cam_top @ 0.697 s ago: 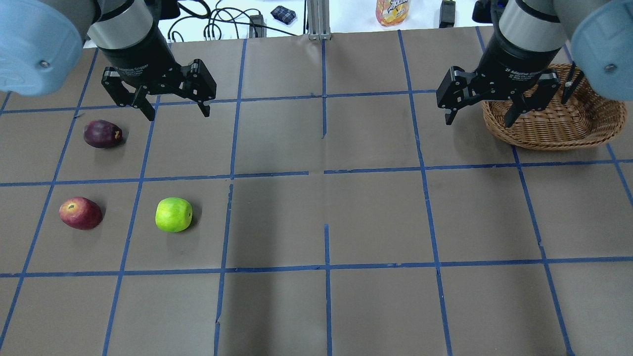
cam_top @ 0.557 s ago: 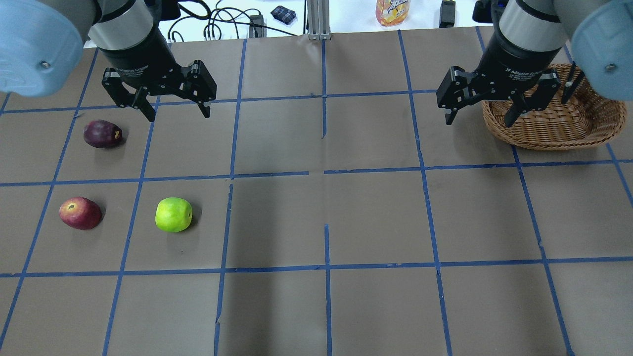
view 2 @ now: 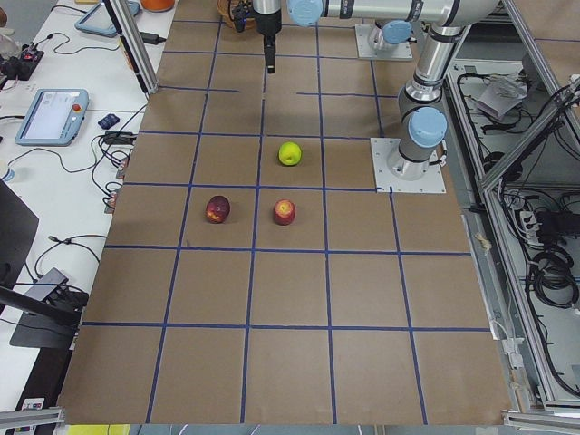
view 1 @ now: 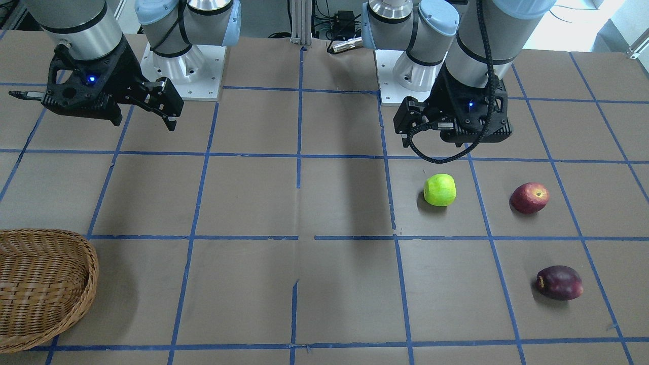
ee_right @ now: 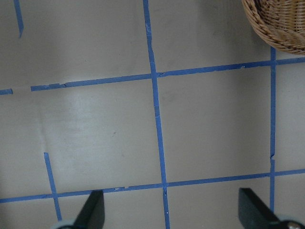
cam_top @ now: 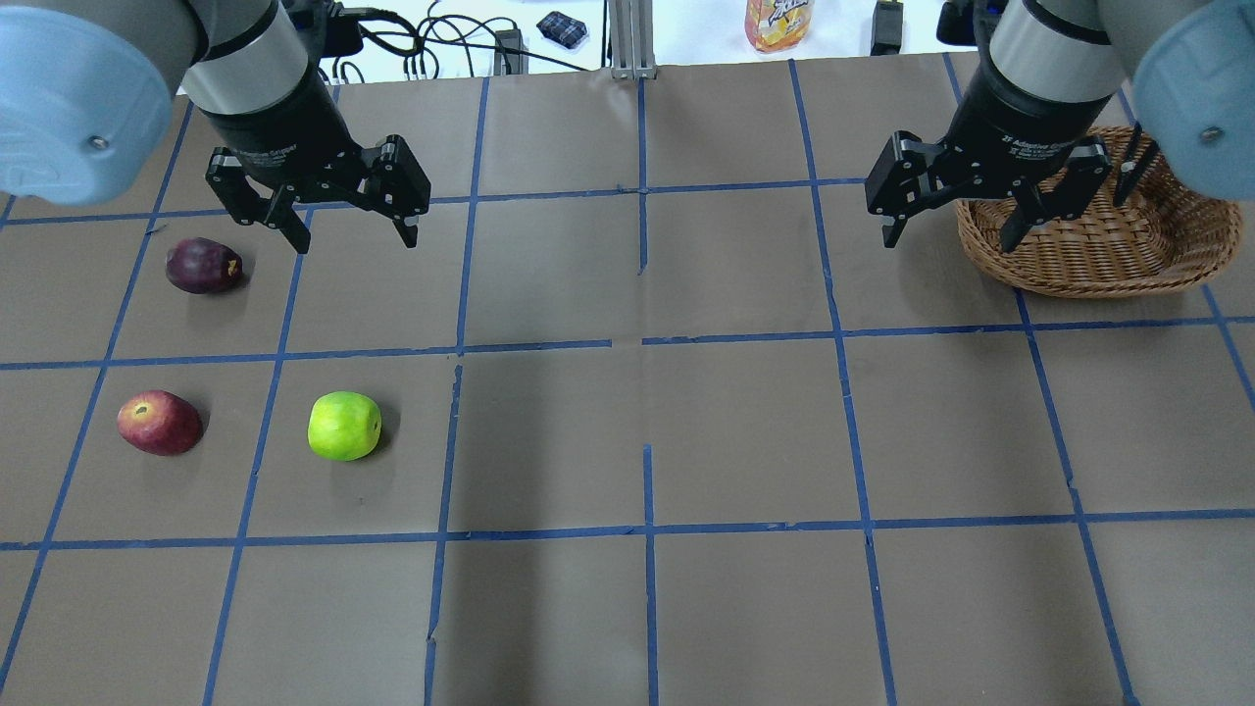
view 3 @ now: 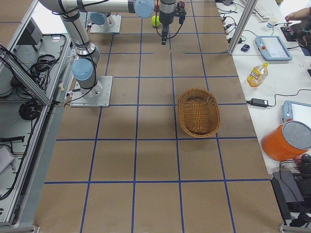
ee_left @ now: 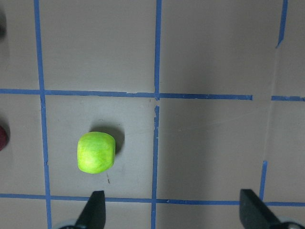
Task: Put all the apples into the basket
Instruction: 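Move the left gripper down over the green apple, then close the left gripper on the green apple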
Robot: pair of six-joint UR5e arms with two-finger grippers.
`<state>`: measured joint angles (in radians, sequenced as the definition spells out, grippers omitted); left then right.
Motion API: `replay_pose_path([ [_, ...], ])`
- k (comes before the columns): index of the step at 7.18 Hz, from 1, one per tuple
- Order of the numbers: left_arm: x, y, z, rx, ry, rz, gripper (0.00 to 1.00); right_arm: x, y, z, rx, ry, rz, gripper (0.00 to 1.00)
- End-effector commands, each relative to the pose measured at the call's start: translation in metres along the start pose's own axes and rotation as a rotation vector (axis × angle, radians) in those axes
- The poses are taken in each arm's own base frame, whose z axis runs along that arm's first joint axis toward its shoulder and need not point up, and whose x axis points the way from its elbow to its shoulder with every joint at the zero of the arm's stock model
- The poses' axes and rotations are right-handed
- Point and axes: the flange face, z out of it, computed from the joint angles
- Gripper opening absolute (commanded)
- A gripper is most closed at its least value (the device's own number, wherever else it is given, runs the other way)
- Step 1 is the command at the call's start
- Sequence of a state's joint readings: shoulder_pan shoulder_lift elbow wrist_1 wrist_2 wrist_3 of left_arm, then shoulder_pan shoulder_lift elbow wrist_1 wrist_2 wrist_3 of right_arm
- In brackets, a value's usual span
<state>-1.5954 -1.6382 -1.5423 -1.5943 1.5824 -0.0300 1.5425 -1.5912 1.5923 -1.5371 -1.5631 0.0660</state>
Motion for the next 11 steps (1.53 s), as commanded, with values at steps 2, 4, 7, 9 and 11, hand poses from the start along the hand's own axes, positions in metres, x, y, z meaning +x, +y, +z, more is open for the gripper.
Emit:
replay_pose_path([
  [2, -0.056, 0.004, 0.101, -0.083, 0.002, 0.065, 1.00, 0.000, 0.000, 0.001, -0.002, 0.000, 0.001, 1.00],
  [4, -0.081, 0.031, 0.174, -0.103, -0.073, 0.090, 1.00, 0.000, 0.000, 0.001, -0.002, 0.000, -0.001, 1.00],
  [7, -0.089, 0.036, 0.210, -0.108, -0.072, 0.096, 1.00, 0.000, 0.001, 0.003, -0.008, 0.004, 0.001, 1.00],
  [9, -0.099, 0.024, 0.224, -0.106, -0.072, 0.072, 1.00, 0.000, 0.001, 0.003, -0.008, 0.004, 0.001, 1.00],
  [11, -0.100, 0.017, 0.250, -0.154, -0.059, 0.066, 1.00, 0.000, 0.001, 0.003, -0.008, 0.002, -0.001, 1.00],
])
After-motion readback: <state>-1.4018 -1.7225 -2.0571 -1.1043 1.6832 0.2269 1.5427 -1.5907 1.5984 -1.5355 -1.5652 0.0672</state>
